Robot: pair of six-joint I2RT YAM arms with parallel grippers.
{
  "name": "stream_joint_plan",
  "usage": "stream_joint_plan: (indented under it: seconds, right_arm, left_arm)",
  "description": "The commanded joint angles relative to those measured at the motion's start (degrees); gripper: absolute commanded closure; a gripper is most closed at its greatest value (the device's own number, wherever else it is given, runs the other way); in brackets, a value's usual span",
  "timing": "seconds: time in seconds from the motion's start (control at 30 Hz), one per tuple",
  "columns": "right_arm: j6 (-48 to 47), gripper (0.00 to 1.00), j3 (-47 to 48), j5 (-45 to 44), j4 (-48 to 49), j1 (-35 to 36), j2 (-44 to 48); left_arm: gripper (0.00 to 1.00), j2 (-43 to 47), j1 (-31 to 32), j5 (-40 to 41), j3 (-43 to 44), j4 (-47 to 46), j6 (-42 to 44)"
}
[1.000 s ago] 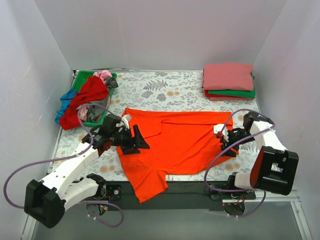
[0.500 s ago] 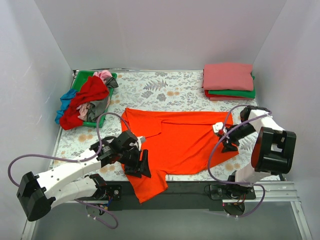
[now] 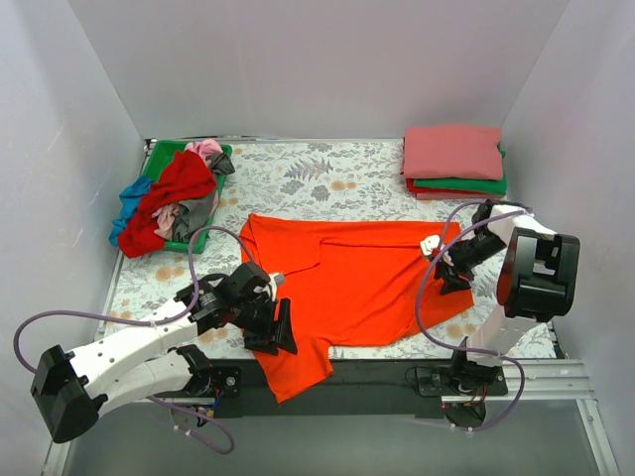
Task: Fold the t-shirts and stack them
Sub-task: Fold the tshirt
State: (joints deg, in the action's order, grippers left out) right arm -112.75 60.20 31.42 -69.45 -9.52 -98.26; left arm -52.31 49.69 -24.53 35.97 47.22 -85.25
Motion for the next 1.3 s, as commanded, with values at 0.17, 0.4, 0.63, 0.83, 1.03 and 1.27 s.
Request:
stream_joint_plan:
  seconds: [0.17, 0.4, 0.63, 0.83, 1.03, 1.27]
  right_arm:
    - [0.1, 0.48, 1.8, -1.0, 0.7, 1.2, -3.2]
    - [0.2, 0.56, 0.2, -3.2, 2.0, 1.3, -3.3]
    - [1.1, 0.74, -0.6, -3.7, 2.9, 1.3, -2.5]
    - [2.3, 0.99, -0.5, -2.1, 2.6, 1.3, 1.3]
    - [5.0, 0.99, -1.0, 0.7, 2.7, 1.1, 6.4]
    - [5.3, 0.99, -4.0, 2.2, 3.0, 0.9, 8.3]
  left_arm:
    - [0.44, -0.4, 0.2, 0.0, 1.4, 3.2, 1.2]
    - [0.44, -0.7, 0.2, -1.1, 1.1, 3.9, 1.7]
    - [0.44, -2.7, 0.2, -4.4, 1.9, 3.6, 3.8]
    - [0.44, -6.0, 2.3, -5.3, 3.3, 6.7, 4.0]
    - [0.43, -11.3, 9.4, -4.7, 4.5, 9.5, 0.4]
    - [0.43, -16.2, 18.8, -0.3, 6.6, 12.5, -4.0]
